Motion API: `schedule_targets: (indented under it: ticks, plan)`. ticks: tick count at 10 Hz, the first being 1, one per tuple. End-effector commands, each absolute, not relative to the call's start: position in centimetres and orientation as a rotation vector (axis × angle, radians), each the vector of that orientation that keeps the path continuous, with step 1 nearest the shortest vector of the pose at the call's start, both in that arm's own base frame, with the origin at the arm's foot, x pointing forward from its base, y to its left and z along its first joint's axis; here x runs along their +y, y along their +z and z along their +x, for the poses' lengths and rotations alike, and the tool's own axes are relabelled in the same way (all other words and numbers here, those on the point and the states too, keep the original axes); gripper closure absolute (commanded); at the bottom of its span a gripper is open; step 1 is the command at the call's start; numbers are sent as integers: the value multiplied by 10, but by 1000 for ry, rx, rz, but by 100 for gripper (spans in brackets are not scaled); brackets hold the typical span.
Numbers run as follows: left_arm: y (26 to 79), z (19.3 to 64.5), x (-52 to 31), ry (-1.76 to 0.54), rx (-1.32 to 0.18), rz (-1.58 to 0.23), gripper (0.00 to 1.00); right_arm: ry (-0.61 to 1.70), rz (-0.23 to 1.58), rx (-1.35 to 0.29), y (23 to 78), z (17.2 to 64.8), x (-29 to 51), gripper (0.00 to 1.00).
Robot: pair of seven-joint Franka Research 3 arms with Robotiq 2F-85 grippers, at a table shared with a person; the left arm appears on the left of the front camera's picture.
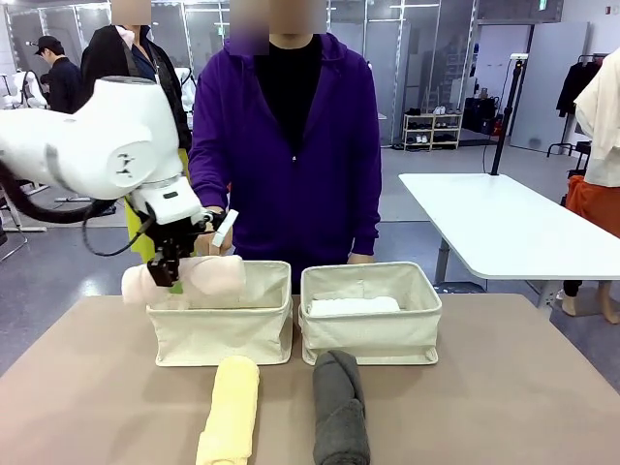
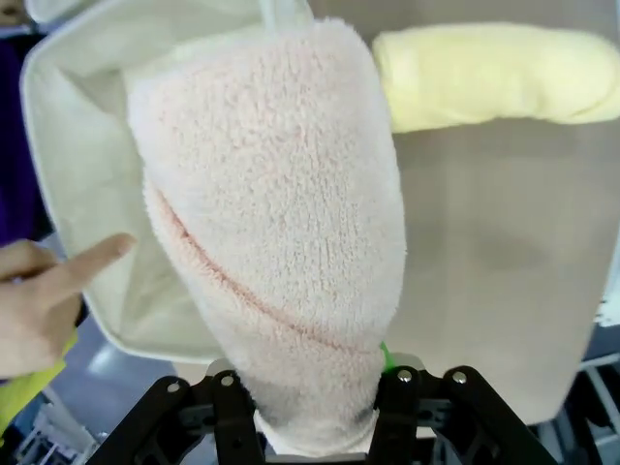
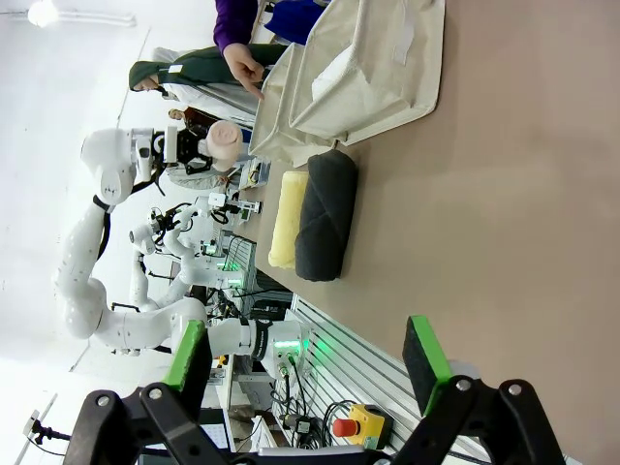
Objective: Divide the towels into two baskets.
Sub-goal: Pick up one hotel-folded towel from the bottom of the table and place it in the Fabric basket indicated by the person.
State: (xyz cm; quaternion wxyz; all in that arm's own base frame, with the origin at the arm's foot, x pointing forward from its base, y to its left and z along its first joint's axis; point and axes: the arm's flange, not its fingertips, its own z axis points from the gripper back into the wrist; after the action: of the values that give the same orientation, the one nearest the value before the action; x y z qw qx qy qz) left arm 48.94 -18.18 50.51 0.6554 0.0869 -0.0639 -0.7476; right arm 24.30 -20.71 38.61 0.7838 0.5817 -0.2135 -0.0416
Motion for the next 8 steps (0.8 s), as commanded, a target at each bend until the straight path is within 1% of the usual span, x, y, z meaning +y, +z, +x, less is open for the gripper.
schedule_targets:
  ticks: [1,2,4,6,8]
  plan:
    - [513,512,-200,-1712,-145,302,57,-77,1250,-459,389,240,-208,0]
    - [506,528,-211,-1698,-140,328,57,-77,1250,-459,389,240,-208,0]
    - [493,560,-221,-1651,-132,293,57,-77,1250,-459,389,240,-208,0]
    - [486,578,-218,-1629,-147,273,57,-77,1250,-459,389,240,-208,0]
    - [473,593,-214,-1616,-118,299,57,-77,1250,-459,389,240,-208,0]
